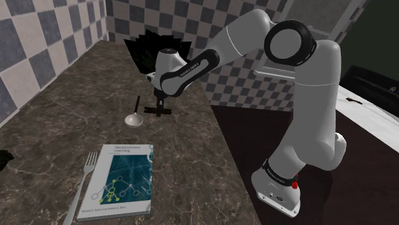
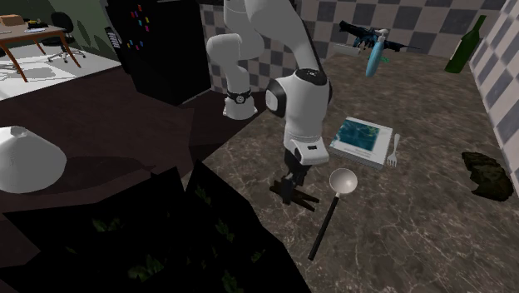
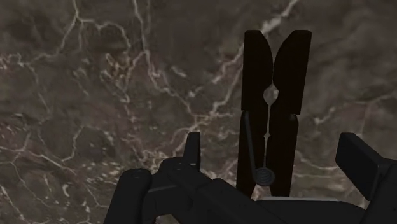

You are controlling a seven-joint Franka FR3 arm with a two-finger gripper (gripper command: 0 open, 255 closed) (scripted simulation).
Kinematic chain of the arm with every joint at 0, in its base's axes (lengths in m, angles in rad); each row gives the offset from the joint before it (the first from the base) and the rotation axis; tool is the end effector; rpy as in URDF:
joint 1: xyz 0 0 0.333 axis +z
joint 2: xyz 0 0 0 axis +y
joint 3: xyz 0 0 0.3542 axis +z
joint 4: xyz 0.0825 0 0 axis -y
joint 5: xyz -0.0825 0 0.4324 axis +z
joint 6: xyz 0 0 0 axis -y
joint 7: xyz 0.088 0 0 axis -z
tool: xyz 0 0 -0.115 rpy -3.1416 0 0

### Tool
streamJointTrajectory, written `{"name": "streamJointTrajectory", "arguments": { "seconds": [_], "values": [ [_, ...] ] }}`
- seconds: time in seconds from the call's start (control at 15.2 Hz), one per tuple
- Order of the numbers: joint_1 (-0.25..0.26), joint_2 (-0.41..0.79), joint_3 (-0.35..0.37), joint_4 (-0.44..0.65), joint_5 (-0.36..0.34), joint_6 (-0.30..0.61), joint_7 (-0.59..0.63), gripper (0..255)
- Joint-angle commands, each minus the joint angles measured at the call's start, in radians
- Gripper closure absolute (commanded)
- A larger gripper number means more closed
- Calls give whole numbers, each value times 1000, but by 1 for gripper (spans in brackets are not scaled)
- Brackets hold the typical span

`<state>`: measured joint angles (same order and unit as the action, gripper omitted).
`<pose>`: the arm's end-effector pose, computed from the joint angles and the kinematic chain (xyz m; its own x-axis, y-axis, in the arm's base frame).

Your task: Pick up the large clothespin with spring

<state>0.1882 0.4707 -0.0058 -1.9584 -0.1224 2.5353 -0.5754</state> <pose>0.6675 0.1241 0.2329 0.6534 0.7559 0.0405 0.7474 -0.6526 0.1245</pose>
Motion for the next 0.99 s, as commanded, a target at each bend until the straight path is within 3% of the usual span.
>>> {"name": "streamJointTrajectory", "arguments": {
  "seconds": [0.0, 0.59, 0.92],
  "values": [
    [-1, 4, -1, -1, 0, 5, 0, 255],
    [-1, 3, 0, -1, 0, 4, -1, 255],
    [-3, -45, 3, 3, 5, -47, -8, 255]
  ]
}}
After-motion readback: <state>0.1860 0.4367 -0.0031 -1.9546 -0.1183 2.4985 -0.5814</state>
